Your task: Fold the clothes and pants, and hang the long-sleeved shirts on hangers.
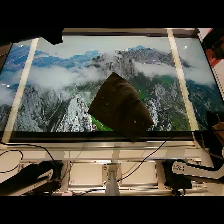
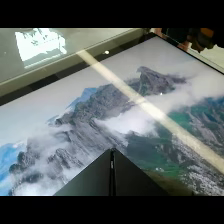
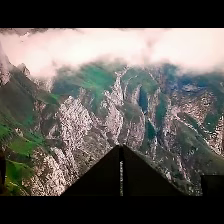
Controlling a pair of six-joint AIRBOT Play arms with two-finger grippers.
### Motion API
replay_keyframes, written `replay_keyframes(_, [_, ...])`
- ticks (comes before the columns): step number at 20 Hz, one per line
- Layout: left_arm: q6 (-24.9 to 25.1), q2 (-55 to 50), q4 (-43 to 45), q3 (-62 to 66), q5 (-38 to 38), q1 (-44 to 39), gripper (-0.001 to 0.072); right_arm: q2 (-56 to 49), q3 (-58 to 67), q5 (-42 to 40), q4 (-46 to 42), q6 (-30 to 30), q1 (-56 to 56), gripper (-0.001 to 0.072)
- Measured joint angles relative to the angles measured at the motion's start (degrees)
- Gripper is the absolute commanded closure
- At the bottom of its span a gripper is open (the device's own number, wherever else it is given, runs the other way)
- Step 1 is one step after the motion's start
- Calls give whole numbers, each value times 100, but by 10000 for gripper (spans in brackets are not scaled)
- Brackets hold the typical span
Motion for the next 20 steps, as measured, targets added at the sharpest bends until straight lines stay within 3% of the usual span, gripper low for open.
replay_keyframes(15, [0, 0, 0, 0, 0, 0, 672, 0, 0, -2, 48, 2, 0, 693])
replay_keyframes(20, [0, 0, 0, 0, 0, 0, 672, 2, -179, 98, 925, 407, 0, 693])
